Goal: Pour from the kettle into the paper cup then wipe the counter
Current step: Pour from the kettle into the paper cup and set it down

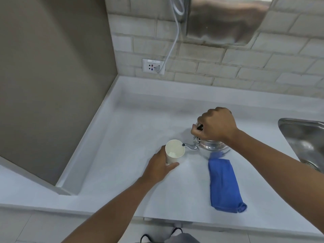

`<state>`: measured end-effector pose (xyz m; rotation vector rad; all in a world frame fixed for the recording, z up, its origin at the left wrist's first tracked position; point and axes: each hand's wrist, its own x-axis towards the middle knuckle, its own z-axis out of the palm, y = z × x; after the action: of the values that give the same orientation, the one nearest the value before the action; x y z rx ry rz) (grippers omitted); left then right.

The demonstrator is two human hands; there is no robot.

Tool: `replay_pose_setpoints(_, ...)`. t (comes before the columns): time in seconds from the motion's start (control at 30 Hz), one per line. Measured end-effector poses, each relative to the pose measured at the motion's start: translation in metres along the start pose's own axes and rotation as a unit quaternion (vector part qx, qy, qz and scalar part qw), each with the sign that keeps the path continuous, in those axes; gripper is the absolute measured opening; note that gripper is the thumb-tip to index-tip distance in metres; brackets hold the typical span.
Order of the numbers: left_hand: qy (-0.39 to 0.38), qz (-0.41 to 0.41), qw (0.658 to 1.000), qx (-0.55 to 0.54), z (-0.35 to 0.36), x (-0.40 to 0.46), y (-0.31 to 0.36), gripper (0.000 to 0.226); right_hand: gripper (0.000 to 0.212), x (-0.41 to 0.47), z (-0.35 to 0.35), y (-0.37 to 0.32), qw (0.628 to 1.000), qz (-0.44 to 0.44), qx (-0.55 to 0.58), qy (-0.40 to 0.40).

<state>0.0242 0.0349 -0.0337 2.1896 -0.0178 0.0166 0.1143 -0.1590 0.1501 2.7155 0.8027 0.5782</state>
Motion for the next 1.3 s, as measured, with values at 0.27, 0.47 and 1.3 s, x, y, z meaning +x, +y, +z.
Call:
replay_pose_setpoints(0.27, 0.021, -0.001, 1.0, 0.018, 0.001, 0.003, -0.004, 0.068, 0.045, 0.005, -0.005, -0.003, 0.999, -0.025, -0.02, -0.012)
replay_pose_setpoints(0.47, 0.025, 0.008, 0.999, 0.027, -0.001, 0.0, 0.0, 0.069, 0.045, 0.011, -0.01, -0.007, 0.998, -0.044, -0.038, -0.017)
replay_pose_setpoints(1.3, 0.026, 0.009, 1.0, 0.005, -0.002, -0.001, 0.001, 0.07, 0.045, 0.012, -0.023, -0.015, 0.995, -0.058, -0.078, -0.007)
